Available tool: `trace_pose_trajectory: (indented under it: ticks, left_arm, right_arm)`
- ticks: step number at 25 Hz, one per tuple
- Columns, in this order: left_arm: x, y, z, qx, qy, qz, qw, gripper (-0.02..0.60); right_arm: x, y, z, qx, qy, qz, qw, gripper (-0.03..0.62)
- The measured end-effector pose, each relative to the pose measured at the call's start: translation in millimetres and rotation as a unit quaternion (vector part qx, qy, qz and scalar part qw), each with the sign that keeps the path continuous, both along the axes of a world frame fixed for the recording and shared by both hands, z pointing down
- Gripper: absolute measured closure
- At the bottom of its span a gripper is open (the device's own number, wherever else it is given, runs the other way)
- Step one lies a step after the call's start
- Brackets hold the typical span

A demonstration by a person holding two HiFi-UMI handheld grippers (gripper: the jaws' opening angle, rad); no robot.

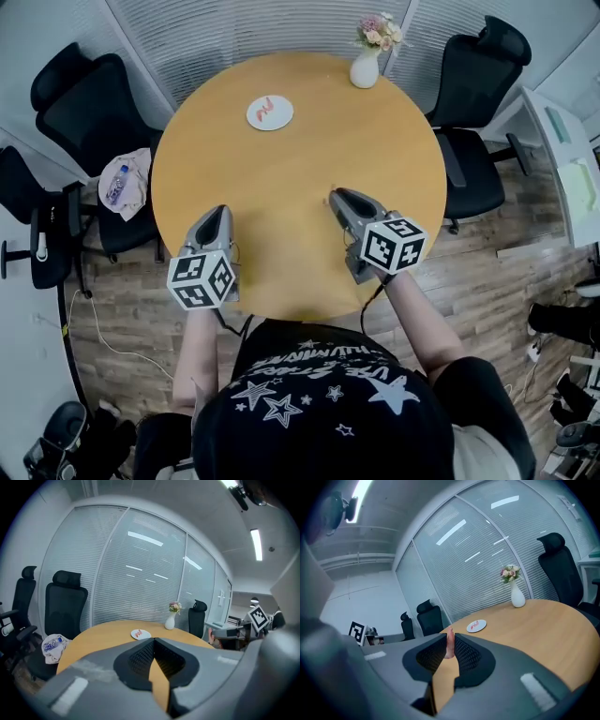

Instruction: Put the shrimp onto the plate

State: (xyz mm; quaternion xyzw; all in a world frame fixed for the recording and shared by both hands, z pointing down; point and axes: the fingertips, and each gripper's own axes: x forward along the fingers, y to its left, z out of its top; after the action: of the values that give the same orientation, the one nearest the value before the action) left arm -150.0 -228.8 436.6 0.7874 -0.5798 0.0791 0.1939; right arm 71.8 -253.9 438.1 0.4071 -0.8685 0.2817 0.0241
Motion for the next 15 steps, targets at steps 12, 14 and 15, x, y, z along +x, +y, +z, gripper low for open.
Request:
trace_pose_trajectory:
  ticks: [12,14,15]
  left_arm:
    - [-22.9,-78.3,-1.3,0.003,0.009,0.031,0.9995,0.58]
    - [-26.6,-89.4,1.3,0.002,0.009,0.036,0.9993,0.58]
    - [-28.1,-94.9,2.8,0.001,0.01,0.038,0.9992,0.58]
  right_arm:
    - [-40.0,-81.2,0.0,-0.005,0.011,0.016,1.0,0.542]
    - [-45.2,-92.6,2.3,-0.007,0.013,0.019,1.0,0.541]
    - [-47.5,-97.8,4.0,-0.008,0.014,0.02,1.0,0.541]
